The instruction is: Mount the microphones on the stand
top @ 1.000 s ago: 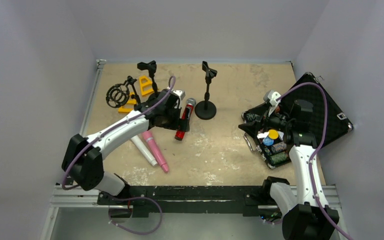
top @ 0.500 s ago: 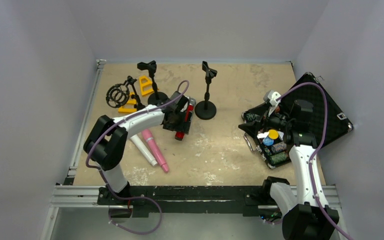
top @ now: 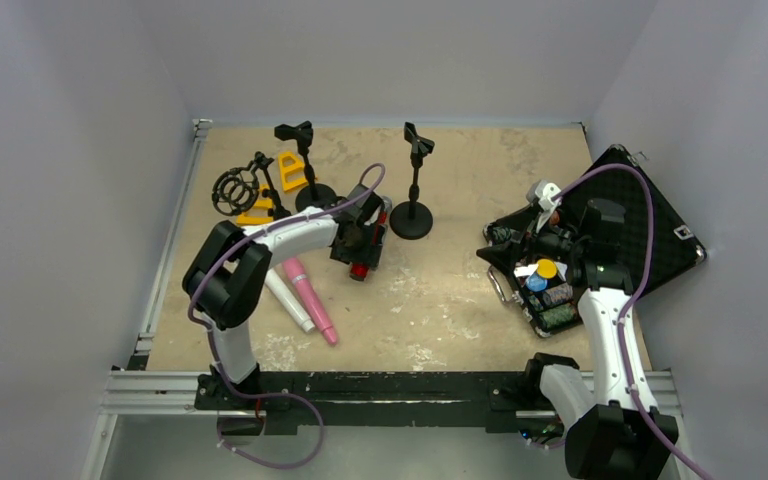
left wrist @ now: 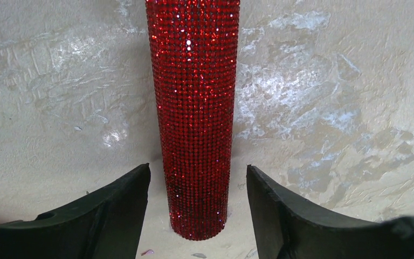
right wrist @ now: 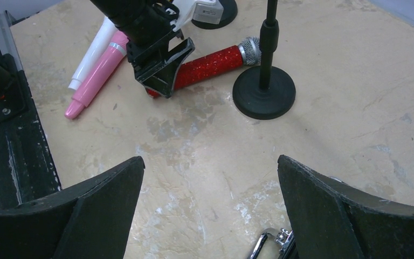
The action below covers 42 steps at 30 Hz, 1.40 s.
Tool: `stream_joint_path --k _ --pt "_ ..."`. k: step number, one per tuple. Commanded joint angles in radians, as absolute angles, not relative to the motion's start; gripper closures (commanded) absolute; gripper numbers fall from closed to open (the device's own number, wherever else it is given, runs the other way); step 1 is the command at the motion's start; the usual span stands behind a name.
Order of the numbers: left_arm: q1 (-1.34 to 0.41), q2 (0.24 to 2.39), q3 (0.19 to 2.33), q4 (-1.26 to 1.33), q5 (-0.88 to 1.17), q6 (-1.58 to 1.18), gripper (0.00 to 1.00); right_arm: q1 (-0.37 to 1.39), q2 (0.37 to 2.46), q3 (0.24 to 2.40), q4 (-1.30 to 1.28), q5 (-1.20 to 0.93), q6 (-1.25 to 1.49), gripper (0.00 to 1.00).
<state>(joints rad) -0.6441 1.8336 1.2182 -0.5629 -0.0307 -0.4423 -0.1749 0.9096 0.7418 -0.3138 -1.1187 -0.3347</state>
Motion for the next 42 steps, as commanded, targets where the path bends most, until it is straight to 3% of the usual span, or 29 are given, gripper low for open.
stream_joint_path --k 1,14,18,21,27,42 --pt "-0.649 1.857 1.266 -0.553 -0.045 -0.432 0.31 -0.178 0.908 0.751 -0.293 -1.146 -0.352 0.01" --pt "-0.649 1.918 1.278 -0.565 -0.041 -0.432 0.36 -0.177 0.908 0.755 -0.301 -1.154 -0.358 0.01" --pt "-0.649 1.928 1.280 -0.566 -0.032 -0.430 0.43 -0.178 0.907 0.755 -0.303 -1.154 -0.359 0.01" --pt "-0.649 1.930 1.276 -0.568 -0.025 -0.431 0.57 -0.177 0.905 0.756 -0.305 -1.155 -0.360 0.01" --pt "-0.649 1.857 1.237 -0.546 -0.040 -0.429 0.99 -0.178 0.902 0.755 -0.308 -1.161 -0.364 0.01" --pt "-0.650 1.328 0.871 -0.312 0.079 -0.463 1.00 -0.177 0.913 0.763 -0.358 -1.227 -0.412 0.01"
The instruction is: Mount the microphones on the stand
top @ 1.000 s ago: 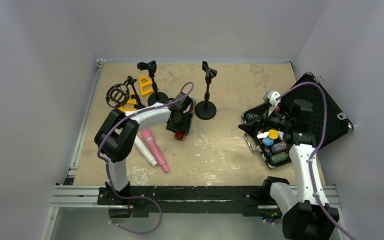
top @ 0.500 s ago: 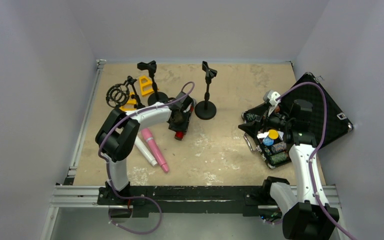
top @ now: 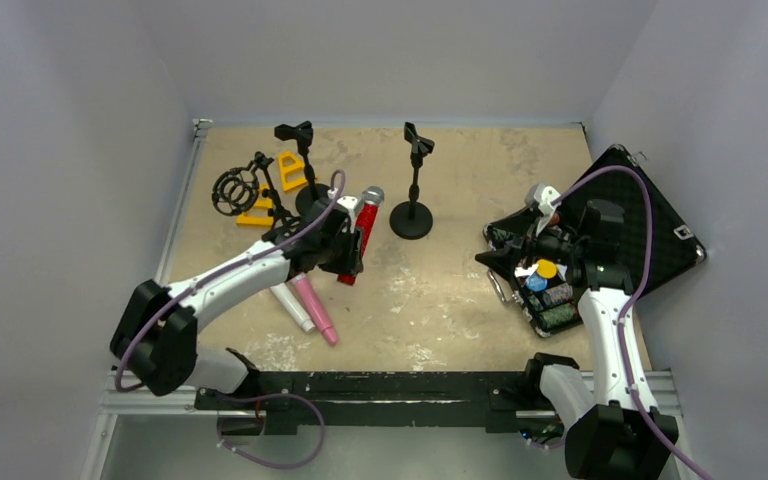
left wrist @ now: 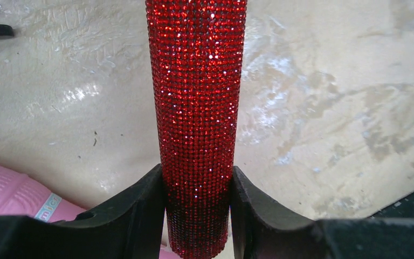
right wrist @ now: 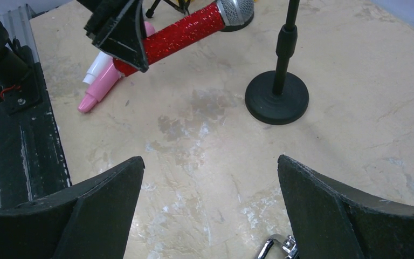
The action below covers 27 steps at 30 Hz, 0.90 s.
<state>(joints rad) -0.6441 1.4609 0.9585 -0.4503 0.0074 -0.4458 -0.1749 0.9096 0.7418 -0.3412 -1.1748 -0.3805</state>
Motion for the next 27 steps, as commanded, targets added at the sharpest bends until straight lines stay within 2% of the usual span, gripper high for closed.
stream_joint_path --k 1,15,22,27 --pt "-0.649 1.292 0.843 -0.287 0.101 -0.461 1.00 -0.177 0.913 0.764 -0.361 -1.230 -0.415 0.01" --pt "-0.649 0.875 0.675 -0.136 0.251 -0.374 1.00 -0.167 0.918 0.777 -0.428 -1.306 -0.463 0.02" --pt "-0.649 0.764 0.631 0.013 0.418 -0.336 1.00 -0.056 0.980 0.950 -0.679 -1.238 -0.631 0.03" --pt "-0.650 0.756 0.637 0.095 0.490 -0.336 1.00 0.070 1.057 1.124 -0.789 -1.155 -0.640 0.04"
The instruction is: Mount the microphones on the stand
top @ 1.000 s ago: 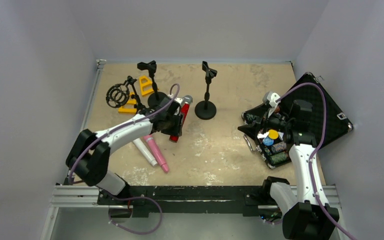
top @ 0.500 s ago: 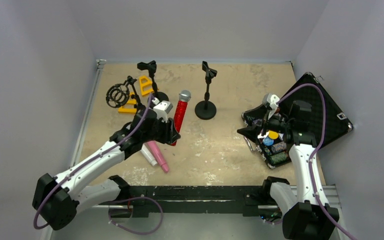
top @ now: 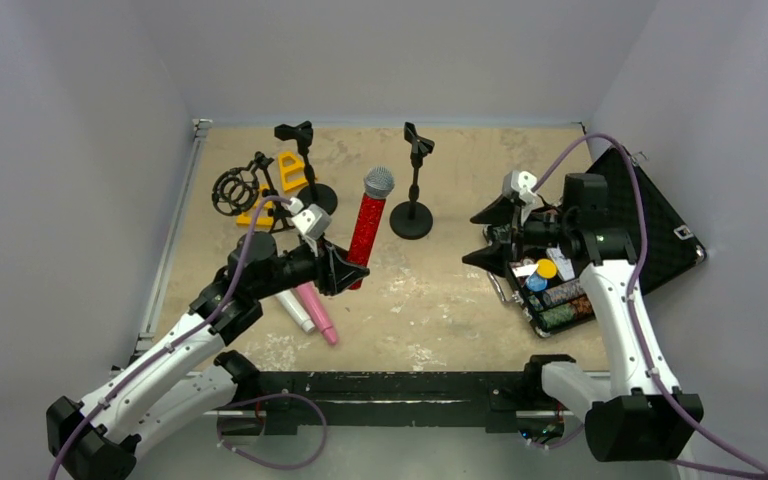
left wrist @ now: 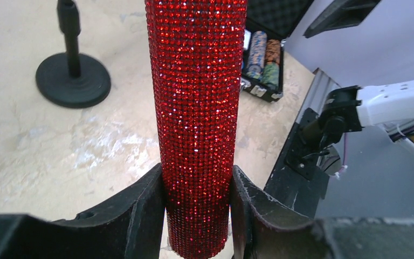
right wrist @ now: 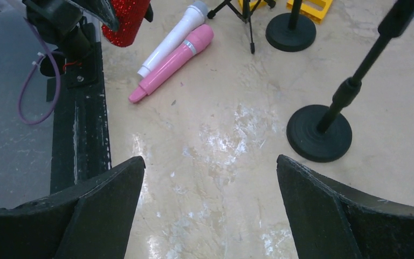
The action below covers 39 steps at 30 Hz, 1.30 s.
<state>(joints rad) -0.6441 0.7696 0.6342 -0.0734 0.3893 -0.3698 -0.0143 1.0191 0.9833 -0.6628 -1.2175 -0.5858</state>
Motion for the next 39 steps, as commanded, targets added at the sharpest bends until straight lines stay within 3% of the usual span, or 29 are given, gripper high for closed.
stream_joint_path --k 1,8,13,21,28,34,39 --pt "-0.649 0.759 0.646 0.105 0.497 -0.336 1.00 0.099 1.075 1.162 -0.807 -1.138 -0.638 0.04" --pt "-0.652 0.804 0.723 0.157 0.544 -0.340 1.00 0.244 1.201 1.440 -0.849 -1.077 -0.506 0.04" --pt "-0.683 0.863 0.771 0.187 0.548 -0.344 1.00 0.274 1.286 1.586 -0.724 -1.107 -0.250 0.02" --pt "-0.746 0.947 0.837 0.184 0.508 -0.332 1.00 0.336 1.340 1.621 -0.508 -1.159 0.083 0.01" --pt "-0.799 1.013 0.878 0.181 0.479 -0.319 1.00 0.377 1.325 1.561 -0.440 -1.179 0.146 0.02" --pt "-0.819 1.034 0.890 0.183 0.460 -0.319 1.00 0.386 1.296 1.448 -0.290 -1.253 0.275 0.15" --pt "-0.827 1.043 0.891 0.186 0.459 -0.334 1.00 0.388 1.285 1.397 -0.187 -1.313 0.354 0.33"
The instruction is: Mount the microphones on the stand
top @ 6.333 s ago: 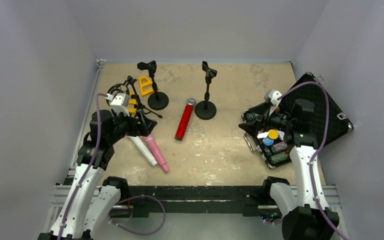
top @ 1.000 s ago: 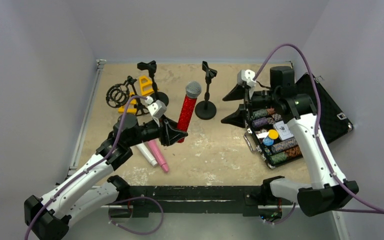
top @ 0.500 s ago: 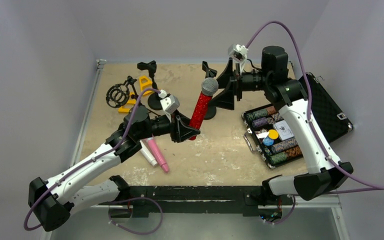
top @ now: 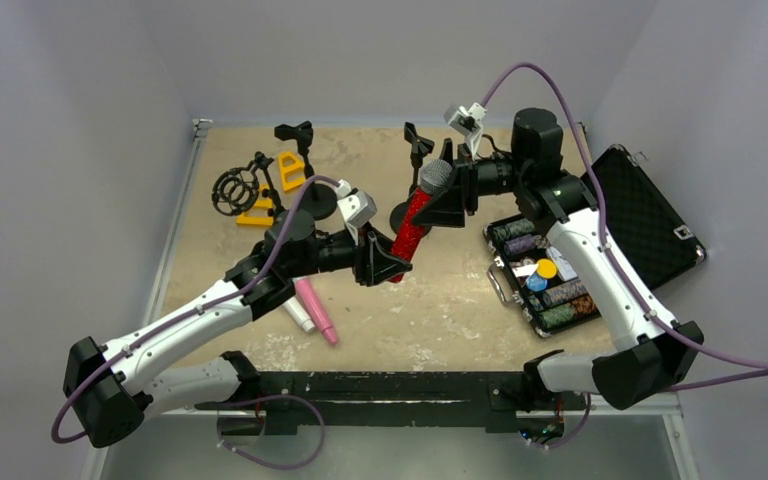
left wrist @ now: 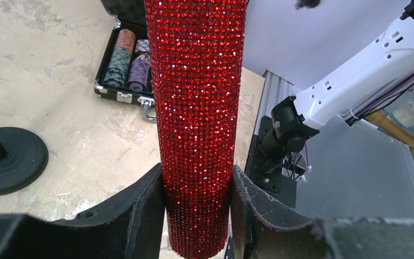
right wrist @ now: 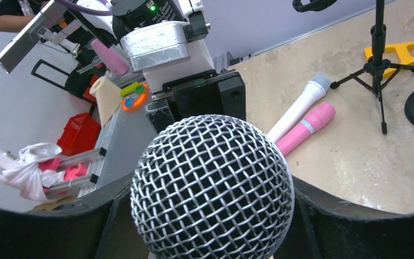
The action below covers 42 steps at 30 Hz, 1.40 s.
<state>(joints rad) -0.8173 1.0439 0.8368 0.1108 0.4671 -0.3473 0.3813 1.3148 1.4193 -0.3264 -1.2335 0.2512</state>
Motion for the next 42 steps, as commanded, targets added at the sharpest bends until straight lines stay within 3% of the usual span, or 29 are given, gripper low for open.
stream_joint_path --k 1,5,8,13,15,23,31,35,38,40,41,42 --pt "-0.828 1.044 0.889 0.188 0.458 -0.338 1.00 0.389 1.282 1.389 -0.172 -1.318 0.364 0.40" --pt "-0.829 1.041 0.881 0.203 0.454 -0.364 1.00 0.389 1.270 1.344 -0.103 -1.331 0.409 0.75" --pt "-0.828 1.041 0.877 0.215 0.447 -0.395 0.95 0.389 1.266 1.323 -0.073 -1.338 0.422 0.91" --pt "-0.827 1.037 0.857 0.273 0.439 -0.487 0.50 0.389 1.260 1.311 -0.033 -1.366 0.444 0.98" --pt "-0.827 1.039 0.836 0.342 0.441 -0.536 0.38 0.389 1.258 1.304 -0.011 -1.376 0.458 0.98" --pt "-0.827 1.125 0.818 0.536 0.467 -0.638 0.32 0.389 1.259 1.283 0.074 -1.403 0.521 0.99" --pt "-0.831 1.181 0.786 0.633 0.511 -0.690 0.35 0.387 1.267 1.288 0.078 -1.405 0.519 0.99" --pt "-0.832 1.174 0.744 0.659 0.505 -0.693 0.43 0.388 1.275 1.299 0.064 -1.400 0.500 0.98" --pt "-0.832 1.170 0.735 0.633 0.501 -0.681 0.62 0.388 1.278 1.313 0.022 -1.387 0.461 0.98" --pt "-0.831 1.169 0.738 0.603 0.499 -0.674 0.90 0.386 1.280 1.325 -0.009 -1.378 0.431 0.97" --pt "-0.831 1.169 0.741 0.588 0.499 -0.667 1.00 0.385 1.279 1.328 -0.030 -1.373 0.418 0.96" --pt "-0.831 1.168 0.740 0.576 0.496 -0.662 1.00 0.385 1.278 1.333 -0.046 -1.369 0.403 0.95"
